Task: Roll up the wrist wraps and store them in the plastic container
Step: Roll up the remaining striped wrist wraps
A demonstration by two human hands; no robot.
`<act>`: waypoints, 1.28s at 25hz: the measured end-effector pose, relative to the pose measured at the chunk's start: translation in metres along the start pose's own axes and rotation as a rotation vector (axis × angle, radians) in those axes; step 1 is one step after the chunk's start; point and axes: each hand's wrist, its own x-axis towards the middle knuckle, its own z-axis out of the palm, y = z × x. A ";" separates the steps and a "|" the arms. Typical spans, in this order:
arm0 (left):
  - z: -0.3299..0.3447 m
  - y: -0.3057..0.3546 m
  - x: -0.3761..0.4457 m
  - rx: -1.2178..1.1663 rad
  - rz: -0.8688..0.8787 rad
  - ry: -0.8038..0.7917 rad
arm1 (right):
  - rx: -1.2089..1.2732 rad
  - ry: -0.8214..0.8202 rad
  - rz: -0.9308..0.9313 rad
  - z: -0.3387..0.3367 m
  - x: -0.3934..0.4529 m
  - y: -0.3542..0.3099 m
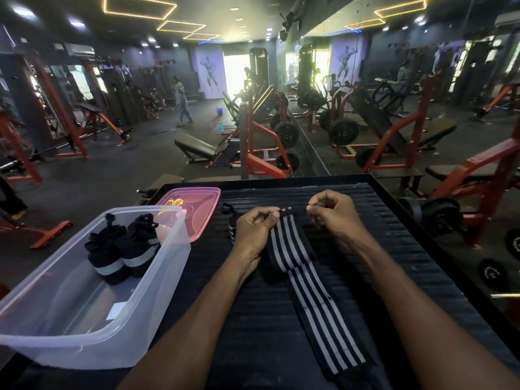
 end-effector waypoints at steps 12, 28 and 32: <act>0.003 -0.004 -0.002 0.188 0.142 -0.100 | -0.374 -0.205 -0.237 0.008 -0.003 0.000; 0.000 -0.004 -0.002 0.148 0.017 -0.095 | -0.169 -0.274 -0.042 0.004 -0.007 0.000; 0.002 -0.001 -0.004 0.137 -0.010 -0.118 | -0.085 -0.243 -0.151 0.003 -0.004 0.005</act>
